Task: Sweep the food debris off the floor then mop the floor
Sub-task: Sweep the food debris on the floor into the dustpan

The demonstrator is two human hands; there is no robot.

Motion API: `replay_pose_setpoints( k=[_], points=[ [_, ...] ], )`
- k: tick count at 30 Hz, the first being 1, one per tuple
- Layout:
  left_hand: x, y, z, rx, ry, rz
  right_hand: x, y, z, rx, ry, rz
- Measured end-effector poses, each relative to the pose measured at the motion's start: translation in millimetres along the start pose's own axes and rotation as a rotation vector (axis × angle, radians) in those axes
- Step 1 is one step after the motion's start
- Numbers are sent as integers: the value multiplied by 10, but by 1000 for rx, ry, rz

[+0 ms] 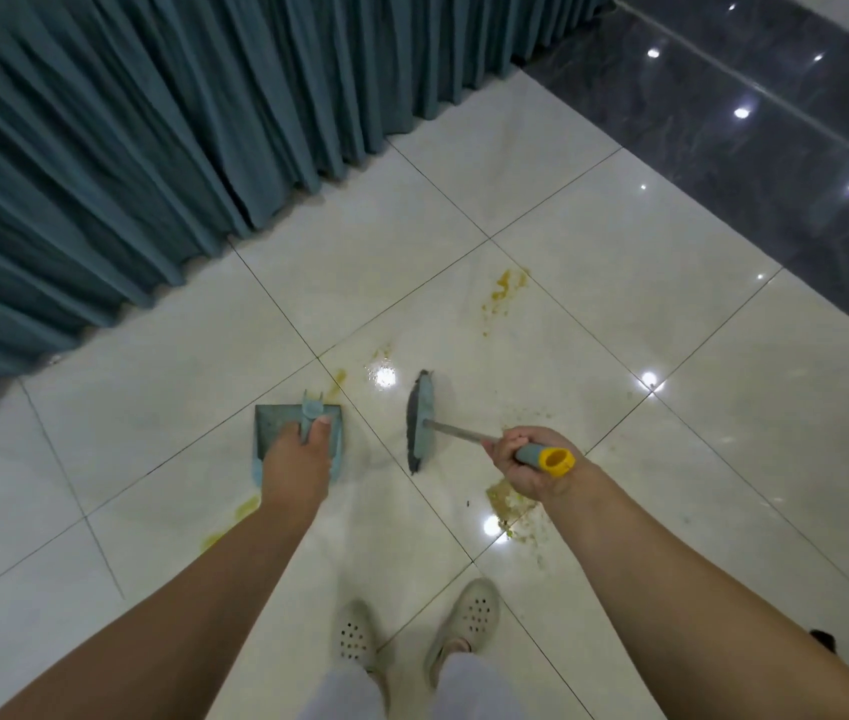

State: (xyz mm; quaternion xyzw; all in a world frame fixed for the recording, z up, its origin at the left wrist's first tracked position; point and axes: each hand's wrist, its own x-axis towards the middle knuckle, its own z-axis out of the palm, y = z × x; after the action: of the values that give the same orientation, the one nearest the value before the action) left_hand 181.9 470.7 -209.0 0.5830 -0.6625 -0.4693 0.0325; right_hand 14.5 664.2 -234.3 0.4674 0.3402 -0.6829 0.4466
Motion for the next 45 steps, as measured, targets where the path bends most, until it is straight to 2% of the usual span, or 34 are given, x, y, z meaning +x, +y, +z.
replay_pose_setpoints(
  k=[8,14,20,28,34,41,45],
  points=[
    [-189,335,752,69,-68,35,9,-1006,-434,264,-17,-20],
    [-429,595,1208,119,-102,100,-262,-1409,-945,468,36,-95],
    [-692,707,1472,56,-141,155,-644,-1580,-1454,604,52,-192],
    [-899,614,1275,63,-161,203,-962,-1248,-1766,498,57,-268],
    [-997,425,972,50,-157,191,-865,-663,-1815,413,9,-85],
    [-1096,57,572,77,-115,161,-753,239,-1648,271,-7,-34],
    [-1173,-168,336,79,-102,150,-707,538,-1765,218,14,-12]
  ],
)
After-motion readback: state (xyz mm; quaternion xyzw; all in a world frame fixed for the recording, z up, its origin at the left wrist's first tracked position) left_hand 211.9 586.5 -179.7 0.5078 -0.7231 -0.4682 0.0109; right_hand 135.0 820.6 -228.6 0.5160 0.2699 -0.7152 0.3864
